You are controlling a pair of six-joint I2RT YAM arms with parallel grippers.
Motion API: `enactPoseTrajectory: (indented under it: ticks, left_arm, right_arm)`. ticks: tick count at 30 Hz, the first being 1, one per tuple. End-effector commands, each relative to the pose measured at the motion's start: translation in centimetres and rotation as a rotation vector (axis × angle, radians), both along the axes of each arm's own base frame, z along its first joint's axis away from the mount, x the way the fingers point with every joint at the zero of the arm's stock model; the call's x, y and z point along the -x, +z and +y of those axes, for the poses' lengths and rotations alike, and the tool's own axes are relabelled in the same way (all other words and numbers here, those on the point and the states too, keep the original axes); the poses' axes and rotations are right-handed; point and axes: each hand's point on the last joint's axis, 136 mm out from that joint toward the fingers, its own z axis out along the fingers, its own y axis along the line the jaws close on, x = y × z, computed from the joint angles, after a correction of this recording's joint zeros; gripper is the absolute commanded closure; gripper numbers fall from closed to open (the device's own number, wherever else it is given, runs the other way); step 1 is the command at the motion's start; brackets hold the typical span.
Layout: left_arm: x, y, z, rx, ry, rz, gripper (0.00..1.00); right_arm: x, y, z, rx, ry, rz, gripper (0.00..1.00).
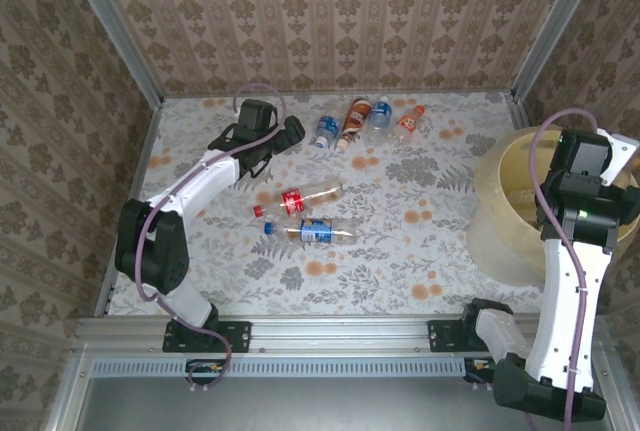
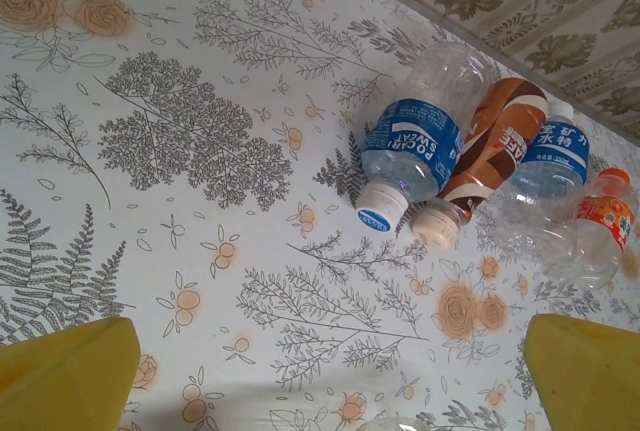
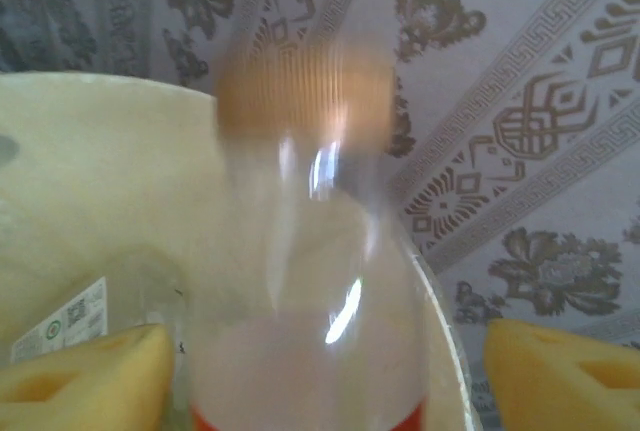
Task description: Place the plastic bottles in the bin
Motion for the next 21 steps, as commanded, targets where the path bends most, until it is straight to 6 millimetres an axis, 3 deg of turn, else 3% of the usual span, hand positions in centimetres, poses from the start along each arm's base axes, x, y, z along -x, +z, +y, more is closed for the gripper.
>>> enactPoseTrajectory:
  ticks: [1,5,9,21]
  left_arm:
    - [-0.2,0.9,-0.6,-0.002,-0.031,-0.017,0.0]
    - [-0.1,0.8,-0.4,-0.005,-0.024,-0.016,0.0]
    - [0.0,0.6,-0.4,-0.004,-0.023,-0.012,0.0]
    - [-0.1,0.3,-1.1,-0.01,-0.074,-0.008,0.0]
  right_arm:
    - [1.0,0.1,-0.6,0.023,-0.057,0.043,0.09]
    - [0.3,0.7,-0.3,0.009,-0.03,-0.01,0.0]
    - [-1.4,0.8,0.9,-0.054,0.071,-0.079,0.0]
    - [-9.2,2.3,9.1,-0.243,0.518,-0.346,0.0]
